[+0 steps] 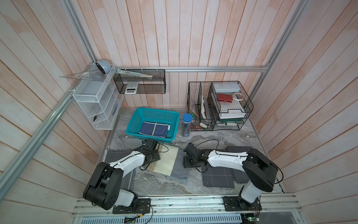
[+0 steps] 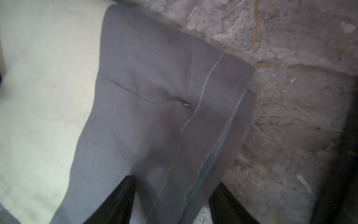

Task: Put the folded pillowcase in the basket
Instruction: Pick up the pillowcase at the center of the board.

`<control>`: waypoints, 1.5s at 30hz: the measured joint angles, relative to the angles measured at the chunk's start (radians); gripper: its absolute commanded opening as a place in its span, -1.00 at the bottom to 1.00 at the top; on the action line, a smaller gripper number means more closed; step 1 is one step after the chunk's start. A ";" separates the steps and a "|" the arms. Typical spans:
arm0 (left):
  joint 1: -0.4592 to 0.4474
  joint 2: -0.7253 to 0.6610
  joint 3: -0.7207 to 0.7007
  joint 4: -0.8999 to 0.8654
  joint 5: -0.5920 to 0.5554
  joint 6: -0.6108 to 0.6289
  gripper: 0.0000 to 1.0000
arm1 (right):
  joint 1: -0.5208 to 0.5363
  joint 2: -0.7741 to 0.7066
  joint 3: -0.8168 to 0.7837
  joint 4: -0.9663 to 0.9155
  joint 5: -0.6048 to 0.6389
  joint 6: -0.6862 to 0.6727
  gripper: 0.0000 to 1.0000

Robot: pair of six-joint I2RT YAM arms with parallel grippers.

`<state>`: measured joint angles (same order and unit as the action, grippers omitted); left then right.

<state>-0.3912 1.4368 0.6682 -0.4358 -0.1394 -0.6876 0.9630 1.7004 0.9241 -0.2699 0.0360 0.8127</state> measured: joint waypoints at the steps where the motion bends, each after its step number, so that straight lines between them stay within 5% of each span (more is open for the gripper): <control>1: -0.009 0.005 0.003 0.004 -0.003 -0.002 0.29 | -0.001 0.005 0.004 0.006 -0.005 -0.002 0.06; 5: -0.042 0.008 0.004 0.018 -0.003 -0.026 -0.23 | -0.003 0.014 0.010 0.009 -0.010 0.000 -0.28; 14: -0.091 -0.180 -0.086 0.049 -0.013 -0.098 -1.00 | 0.009 -0.005 0.003 0.011 -0.003 0.000 -1.00; 31: -0.096 -0.752 -0.112 -0.122 -0.219 -0.169 -1.00 | 0.090 -0.206 0.178 -0.093 0.103 -0.135 -1.00; 37: -0.087 -0.701 0.076 -0.178 -0.314 -0.108 -1.00 | 0.091 -0.235 0.260 -0.055 0.153 -0.209 -1.00; 45: 0.097 -0.461 0.263 -0.138 -0.290 -0.045 -1.00 | 0.030 -0.057 0.583 -0.086 0.174 -0.342 -1.00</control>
<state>-0.2947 0.9756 0.9310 -0.5735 -0.4294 -0.7330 0.9932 1.6436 1.5070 -0.3561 0.2104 0.4709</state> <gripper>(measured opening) 0.069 0.114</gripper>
